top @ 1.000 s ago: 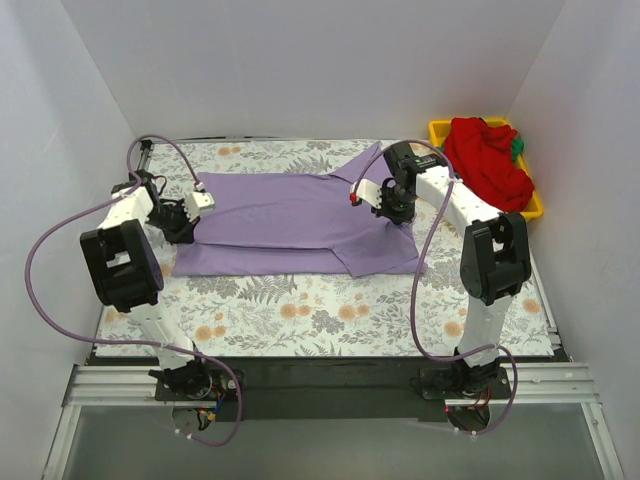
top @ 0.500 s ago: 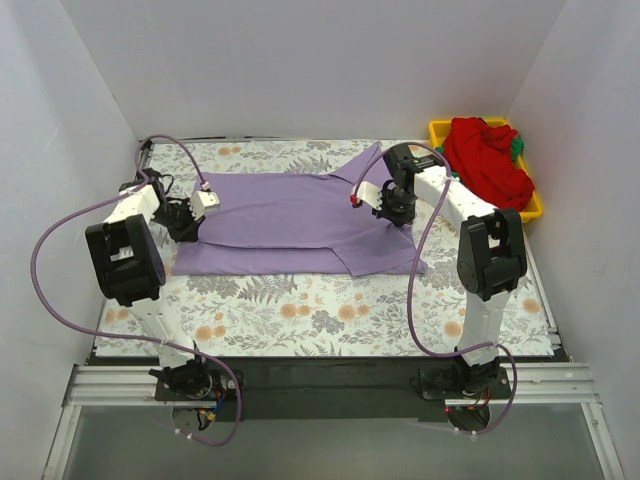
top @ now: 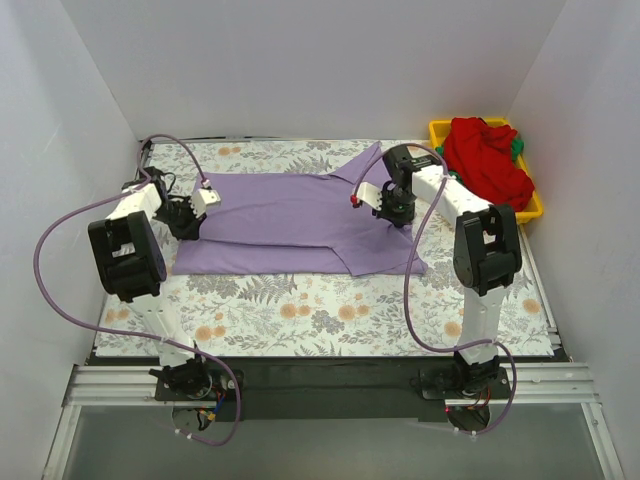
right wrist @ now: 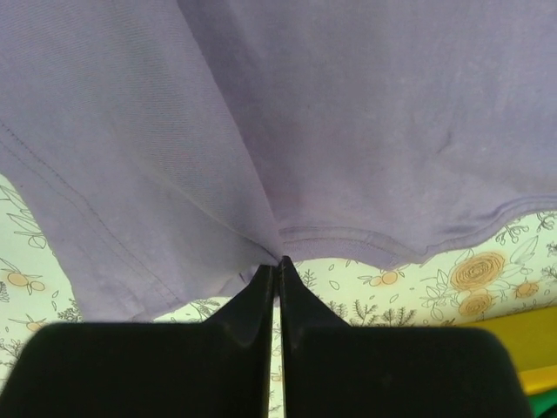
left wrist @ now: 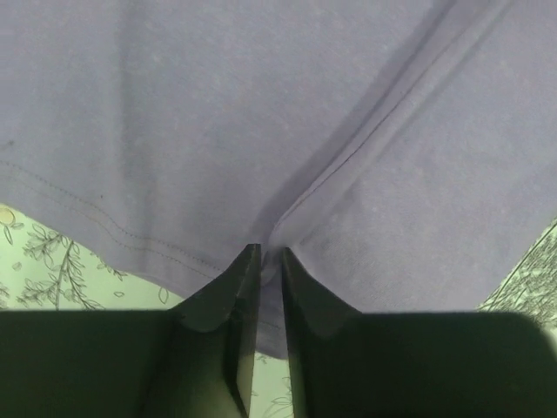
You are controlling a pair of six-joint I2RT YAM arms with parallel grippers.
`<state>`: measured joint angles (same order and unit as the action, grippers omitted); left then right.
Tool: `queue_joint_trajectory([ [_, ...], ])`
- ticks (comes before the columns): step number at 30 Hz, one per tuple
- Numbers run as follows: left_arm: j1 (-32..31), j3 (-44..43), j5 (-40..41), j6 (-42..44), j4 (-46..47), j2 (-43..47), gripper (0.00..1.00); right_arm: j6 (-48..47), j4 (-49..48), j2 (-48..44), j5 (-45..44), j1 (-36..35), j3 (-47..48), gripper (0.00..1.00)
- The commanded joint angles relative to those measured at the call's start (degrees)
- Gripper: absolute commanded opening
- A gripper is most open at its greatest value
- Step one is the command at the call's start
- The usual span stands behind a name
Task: Fold and stack the t-shirts
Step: Fold the tshirt
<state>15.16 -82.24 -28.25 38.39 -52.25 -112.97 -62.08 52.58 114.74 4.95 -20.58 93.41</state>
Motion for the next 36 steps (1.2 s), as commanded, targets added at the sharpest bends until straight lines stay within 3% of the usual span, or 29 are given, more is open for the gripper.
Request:
queue_joint_trajectory([
  [1,-0.13,-1.70,-0.14,-5.15,3.03,0.56,0.18,-2.44,1.12,0.92,-1.52,0.63,3.79,0.11],
  [2,-0.04,-2.57,-0.31,-7.08,3.12,0.64,0.22,-1.56,1.39,1.01,-1.44,0.80,4.24,0.29],
  [3,0.13,-3.27,-0.58,-9.28,2.51,0.64,0.28,0.54,1.82,1.10,-1.43,1.50,4.94,0.37],
  [5,1.71,-5.64,-3.20,-14.90,-0.90,0.90,0.34,2.66,4.97,1.54,-0.30,3.25,8.44,0.51],
  [7,3.99,-6.70,-6.80,-19.81,-3.20,1.08,0.39,6.77,8.23,2.07,1.72,4.92,11.17,0.57],
  [10,6.19,-6.01,-8.66,-23.61,-7.07,2.57,0.44,12.92,14.21,1.28,6.46,7.74,14.26,0.57],
  [12,7.16,-3.12,-9.63,-27.31,-8.30,4.85,0.45,16.10,16.15,-0.21,10.59,9.23,11.46,0.57],
  [17,7.96,3.92,-9.81,-34.94,-7.00,9.86,0.63,24.45,15.19,-5.05,16.92,11.25,-0.83,0.55],
  [22,8.05,9.72,-5.33,-40.23,-2.33,11.02,0.64,28.94,11.06,-4.00,18.16,14.07,-5.07,0.54],
  [33,8.48,12.19,-1.02,-43.40,-0.48,9.08,0.65,30.71,5.35,-2.51,17.02,14.87,-11.93,0.53],
  [36,8.57,12.45,0.03,-44.19,0.13,8.20,0.66,30.88,4.47,-1.98,17.20,14.87,-13.25,0.48],
])
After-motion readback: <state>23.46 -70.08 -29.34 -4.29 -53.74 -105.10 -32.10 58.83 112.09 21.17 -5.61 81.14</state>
